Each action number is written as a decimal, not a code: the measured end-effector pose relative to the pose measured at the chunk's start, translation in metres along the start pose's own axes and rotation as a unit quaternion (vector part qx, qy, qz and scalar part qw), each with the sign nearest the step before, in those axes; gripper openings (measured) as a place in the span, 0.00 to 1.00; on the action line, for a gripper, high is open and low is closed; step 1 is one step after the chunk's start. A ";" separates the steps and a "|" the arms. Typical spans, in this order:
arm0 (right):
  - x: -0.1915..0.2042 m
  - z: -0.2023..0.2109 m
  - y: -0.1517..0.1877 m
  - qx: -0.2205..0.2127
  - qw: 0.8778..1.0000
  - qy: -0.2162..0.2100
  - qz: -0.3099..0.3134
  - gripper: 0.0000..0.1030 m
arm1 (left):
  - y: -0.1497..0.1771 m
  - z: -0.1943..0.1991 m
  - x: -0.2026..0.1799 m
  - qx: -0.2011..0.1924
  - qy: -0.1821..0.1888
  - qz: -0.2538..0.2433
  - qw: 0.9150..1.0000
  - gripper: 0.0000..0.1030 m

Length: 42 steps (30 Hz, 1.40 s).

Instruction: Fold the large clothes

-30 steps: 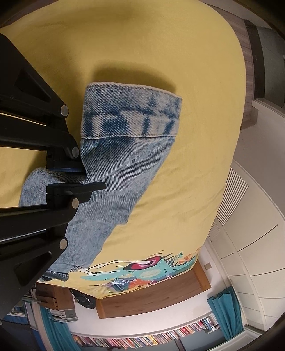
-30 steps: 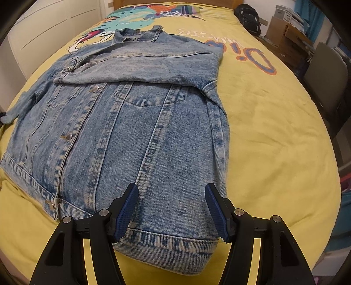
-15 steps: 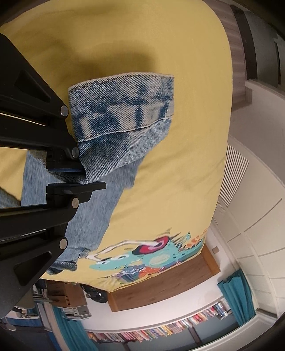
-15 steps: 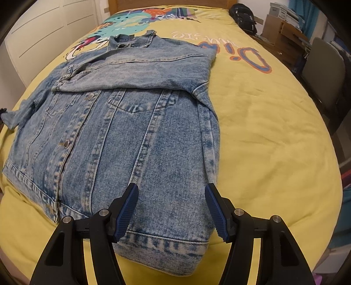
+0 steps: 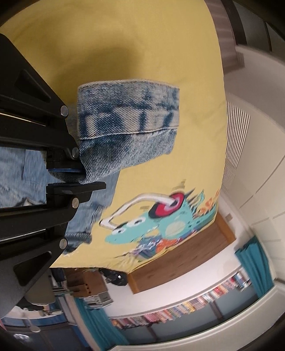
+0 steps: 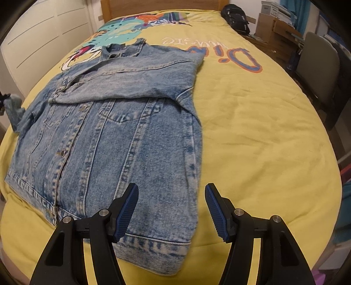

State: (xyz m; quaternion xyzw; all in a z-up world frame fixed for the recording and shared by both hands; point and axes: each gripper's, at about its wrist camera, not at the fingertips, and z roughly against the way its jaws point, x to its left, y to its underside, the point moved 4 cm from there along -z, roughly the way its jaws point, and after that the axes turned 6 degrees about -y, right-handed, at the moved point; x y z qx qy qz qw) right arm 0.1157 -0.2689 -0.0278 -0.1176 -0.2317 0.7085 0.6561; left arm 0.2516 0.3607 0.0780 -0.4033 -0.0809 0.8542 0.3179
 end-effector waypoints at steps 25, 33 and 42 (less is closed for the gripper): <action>-0.064 0.020 0.001 -0.030 0.998 0.000 -0.063 0.63 | 0.138 -0.070 -0.251 0.096 0.101 -0.179 0.974 0.04; -0.077 0.019 0.008 -0.026 0.997 0.003 -0.077 0.63 | 0.233 -0.089 -0.298 0.158 0.127 -0.251 0.947 0.04; -0.079 0.014 0.010 -0.020 0.997 0.002 -0.079 0.63 | 0.322 -0.132 -0.253 0.239 0.080 -0.292 0.923 0.04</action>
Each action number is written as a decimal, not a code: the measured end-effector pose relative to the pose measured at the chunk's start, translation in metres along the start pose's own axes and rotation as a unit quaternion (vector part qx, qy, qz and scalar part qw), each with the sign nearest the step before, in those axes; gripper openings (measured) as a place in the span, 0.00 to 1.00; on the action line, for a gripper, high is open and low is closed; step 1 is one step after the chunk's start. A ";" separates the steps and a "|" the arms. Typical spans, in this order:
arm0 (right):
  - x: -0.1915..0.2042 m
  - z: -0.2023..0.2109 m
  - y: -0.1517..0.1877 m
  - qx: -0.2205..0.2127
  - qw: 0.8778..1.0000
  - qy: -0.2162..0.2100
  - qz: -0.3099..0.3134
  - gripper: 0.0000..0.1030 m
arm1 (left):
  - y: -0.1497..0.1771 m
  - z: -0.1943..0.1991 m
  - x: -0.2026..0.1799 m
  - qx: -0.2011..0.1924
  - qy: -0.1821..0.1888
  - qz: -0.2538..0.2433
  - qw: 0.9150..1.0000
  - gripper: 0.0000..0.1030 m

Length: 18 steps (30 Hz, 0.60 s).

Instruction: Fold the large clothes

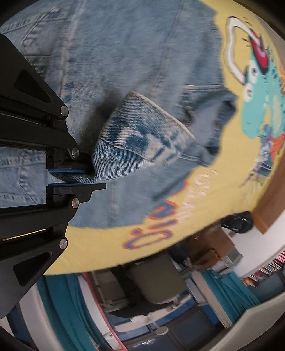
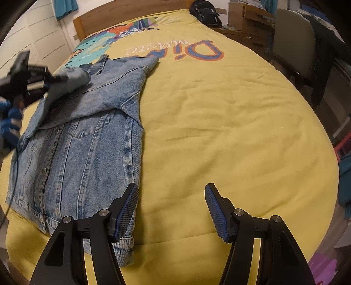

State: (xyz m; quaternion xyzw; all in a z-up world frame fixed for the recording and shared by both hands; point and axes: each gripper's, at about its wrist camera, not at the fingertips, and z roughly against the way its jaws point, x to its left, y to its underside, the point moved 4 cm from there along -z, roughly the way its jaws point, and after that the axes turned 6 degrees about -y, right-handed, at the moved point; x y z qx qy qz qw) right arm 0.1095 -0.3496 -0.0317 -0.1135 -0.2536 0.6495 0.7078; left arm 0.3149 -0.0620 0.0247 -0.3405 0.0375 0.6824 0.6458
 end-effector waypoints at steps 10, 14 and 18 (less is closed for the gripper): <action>0.004 -0.011 0.000 0.008 1.000 -0.005 0.003 0.63 | 0.031 -0.013 0.023 0.025 -0.006 0.019 0.999 0.08; 0.005 -0.013 -0.002 0.007 1.000 -0.007 0.002 0.63 | 0.033 -0.002 0.025 0.016 -0.003 0.020 1.000 0.28; 0.006 -0.014 -0.004 0.006 1.000 -0.011 0.004 0.63 | 0.030 0.010 0.031 0.000 -0.005 0.036 0.999 0.31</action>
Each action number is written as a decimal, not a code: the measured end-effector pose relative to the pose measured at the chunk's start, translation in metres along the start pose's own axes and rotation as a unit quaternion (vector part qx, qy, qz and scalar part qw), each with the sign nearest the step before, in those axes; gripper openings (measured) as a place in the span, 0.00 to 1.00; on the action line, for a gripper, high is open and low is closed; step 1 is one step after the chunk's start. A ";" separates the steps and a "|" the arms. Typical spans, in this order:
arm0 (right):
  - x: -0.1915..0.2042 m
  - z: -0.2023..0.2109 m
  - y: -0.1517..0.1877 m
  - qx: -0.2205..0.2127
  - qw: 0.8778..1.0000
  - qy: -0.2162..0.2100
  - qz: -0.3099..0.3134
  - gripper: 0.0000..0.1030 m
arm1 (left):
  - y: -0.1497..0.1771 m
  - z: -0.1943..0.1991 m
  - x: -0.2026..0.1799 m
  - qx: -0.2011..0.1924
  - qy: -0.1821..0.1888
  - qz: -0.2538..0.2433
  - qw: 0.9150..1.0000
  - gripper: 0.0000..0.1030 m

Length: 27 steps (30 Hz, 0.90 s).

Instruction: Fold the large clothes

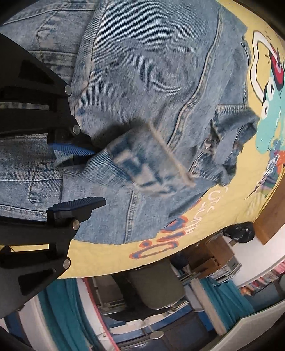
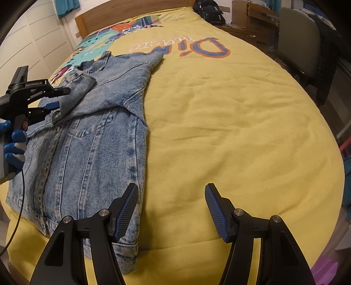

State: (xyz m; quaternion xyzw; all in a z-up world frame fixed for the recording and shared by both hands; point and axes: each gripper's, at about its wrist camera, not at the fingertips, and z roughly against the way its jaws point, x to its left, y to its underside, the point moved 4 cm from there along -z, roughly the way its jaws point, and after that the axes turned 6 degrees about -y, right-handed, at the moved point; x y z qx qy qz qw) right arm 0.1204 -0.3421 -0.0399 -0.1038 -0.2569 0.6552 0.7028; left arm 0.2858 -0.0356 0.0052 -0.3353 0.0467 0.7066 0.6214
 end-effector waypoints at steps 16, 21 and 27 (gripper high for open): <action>-0.010 0.000 -0.002 -0.006 1.000 -0.005 -0.012 0.63 | -0.013 -0.015 -0.025 -0.001 -0.002 -0.016 1.000 0.06; -0.014 0.000 -0.001 -0.007 1.000 -0.009 -0.019 0.63 | 0.001 -0.025 -0.046 0.011 0.001 -0.055 0.998 0.05; -0.020 0.001 0.000 -0.009 1.000 -0.008 -0.026 0.63 | 0.016 -0.034 -0.063 0.022 0.004 -0.082 0.996 0.04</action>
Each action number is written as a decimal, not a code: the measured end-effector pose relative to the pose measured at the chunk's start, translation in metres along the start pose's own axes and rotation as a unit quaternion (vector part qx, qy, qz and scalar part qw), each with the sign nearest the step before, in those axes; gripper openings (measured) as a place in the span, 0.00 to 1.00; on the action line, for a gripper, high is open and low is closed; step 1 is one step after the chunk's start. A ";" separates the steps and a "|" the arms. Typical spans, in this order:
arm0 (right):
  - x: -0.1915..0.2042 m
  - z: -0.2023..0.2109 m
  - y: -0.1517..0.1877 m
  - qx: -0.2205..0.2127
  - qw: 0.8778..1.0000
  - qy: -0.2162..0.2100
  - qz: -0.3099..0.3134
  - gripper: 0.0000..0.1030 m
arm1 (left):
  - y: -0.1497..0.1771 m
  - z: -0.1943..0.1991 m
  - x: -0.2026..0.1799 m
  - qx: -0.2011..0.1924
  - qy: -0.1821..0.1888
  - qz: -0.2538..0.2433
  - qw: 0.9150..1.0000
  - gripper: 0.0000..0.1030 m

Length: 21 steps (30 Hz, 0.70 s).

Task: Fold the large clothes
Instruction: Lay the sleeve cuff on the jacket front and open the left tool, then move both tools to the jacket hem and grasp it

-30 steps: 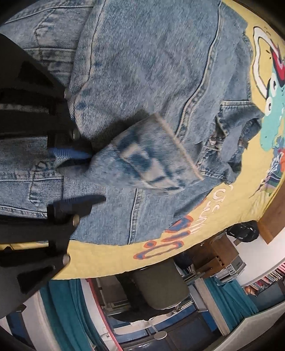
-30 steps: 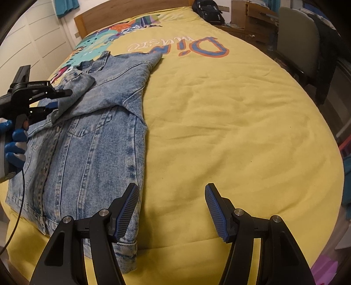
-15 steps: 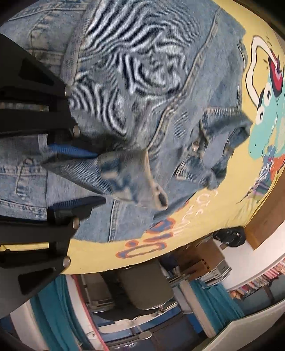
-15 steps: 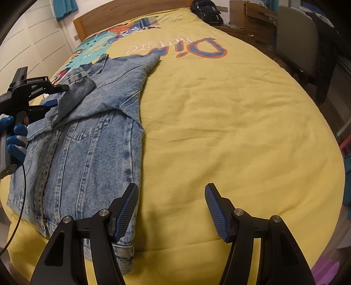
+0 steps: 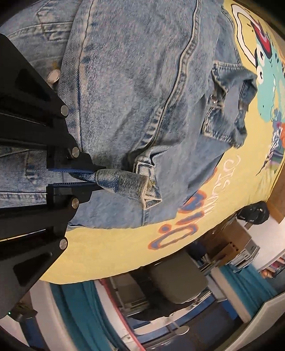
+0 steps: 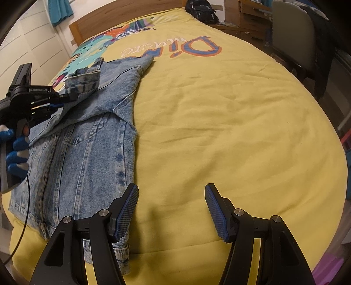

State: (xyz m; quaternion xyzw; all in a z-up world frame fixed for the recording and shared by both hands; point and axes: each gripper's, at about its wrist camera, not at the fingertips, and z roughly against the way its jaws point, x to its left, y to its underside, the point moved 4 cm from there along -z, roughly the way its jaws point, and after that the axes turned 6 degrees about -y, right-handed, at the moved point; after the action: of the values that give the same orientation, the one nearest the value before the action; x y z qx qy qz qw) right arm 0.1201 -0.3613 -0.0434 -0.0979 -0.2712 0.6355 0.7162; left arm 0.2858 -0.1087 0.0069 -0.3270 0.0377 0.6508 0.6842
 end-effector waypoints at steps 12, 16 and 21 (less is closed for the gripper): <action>0.011 -0.003 -0.004 0.006 1.000 0.004 0.014 0.63 | 0.011 -0.015 -0.015 0.027 -0.030 -0.039 0.998 0.17; 0.020 -0.004 -0.009 0.005 1.000 0.006 0.024 0.63 | 0.015 -0.008 -0.026 0.023 -0.021 -0.063 0.998 0.38; 0.040 -0.006 -0.017 0.005 0.999 0.005 0.044 0.63 | 0.025 0.001 -0.042 0.015 -0.008 -0.106 0.994 0.40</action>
State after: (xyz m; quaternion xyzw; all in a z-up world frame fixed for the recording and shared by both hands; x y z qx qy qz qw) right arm 0.1399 -0.3248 -0.0294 -0.1098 -0.2599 0.6671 0.6895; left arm 0.2564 -0.1458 0.0176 -0.3136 0.0077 0.5768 0.7542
